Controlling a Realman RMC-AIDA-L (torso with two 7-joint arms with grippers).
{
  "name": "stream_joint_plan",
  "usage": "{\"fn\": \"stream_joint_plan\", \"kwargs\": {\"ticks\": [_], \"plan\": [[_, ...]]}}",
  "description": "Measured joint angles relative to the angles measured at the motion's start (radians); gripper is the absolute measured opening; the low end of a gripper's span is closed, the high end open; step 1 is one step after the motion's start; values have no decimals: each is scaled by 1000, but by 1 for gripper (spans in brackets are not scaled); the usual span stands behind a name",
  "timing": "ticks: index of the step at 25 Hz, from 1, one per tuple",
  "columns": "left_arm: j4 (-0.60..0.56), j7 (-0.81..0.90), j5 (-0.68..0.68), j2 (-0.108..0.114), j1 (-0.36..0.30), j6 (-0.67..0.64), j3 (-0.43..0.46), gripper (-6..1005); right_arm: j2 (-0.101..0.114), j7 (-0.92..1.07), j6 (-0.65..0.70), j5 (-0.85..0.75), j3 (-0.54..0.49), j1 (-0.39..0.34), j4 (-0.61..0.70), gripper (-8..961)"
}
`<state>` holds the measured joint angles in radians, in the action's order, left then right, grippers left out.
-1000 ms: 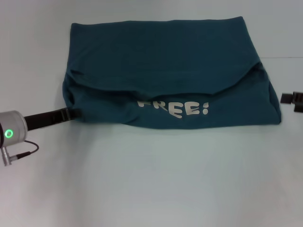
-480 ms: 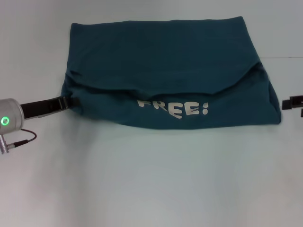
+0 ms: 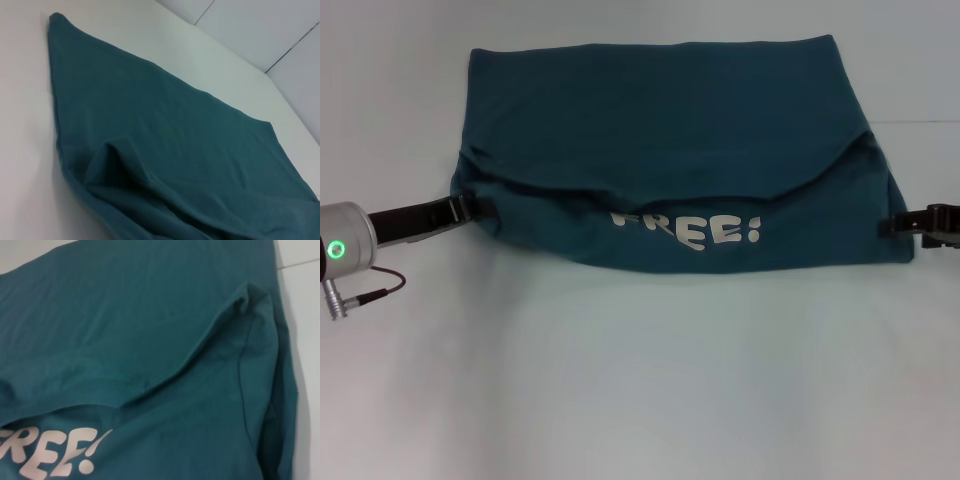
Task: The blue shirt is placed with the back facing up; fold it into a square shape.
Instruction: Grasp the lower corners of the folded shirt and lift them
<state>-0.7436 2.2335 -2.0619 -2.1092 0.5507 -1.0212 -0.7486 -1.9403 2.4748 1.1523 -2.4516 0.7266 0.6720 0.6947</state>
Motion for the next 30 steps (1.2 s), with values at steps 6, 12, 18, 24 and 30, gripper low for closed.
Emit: {"fn": "stream_joint_plan", "kwargs": {"ticks": [6,12,18,24,30], "plan": [[0,0,0,-3,2,0,-1,21,-35,-10,-97,-1,36,8,-16,825],[2,0,0,-3,5,0,0,21,-38,-12,-119,-3,55,24,-48,825],[1,0,0,-3,3,0,0,21,-39,-5,-119,-2,58,23,-45,731],[1,0,0,-3,-1,0,1,21,-31,0,-109,1,52,14,-31,356],[1,0,0,-3,-2,0,2,21,-29,1,-108,-2,57,14,-36,149]]}}
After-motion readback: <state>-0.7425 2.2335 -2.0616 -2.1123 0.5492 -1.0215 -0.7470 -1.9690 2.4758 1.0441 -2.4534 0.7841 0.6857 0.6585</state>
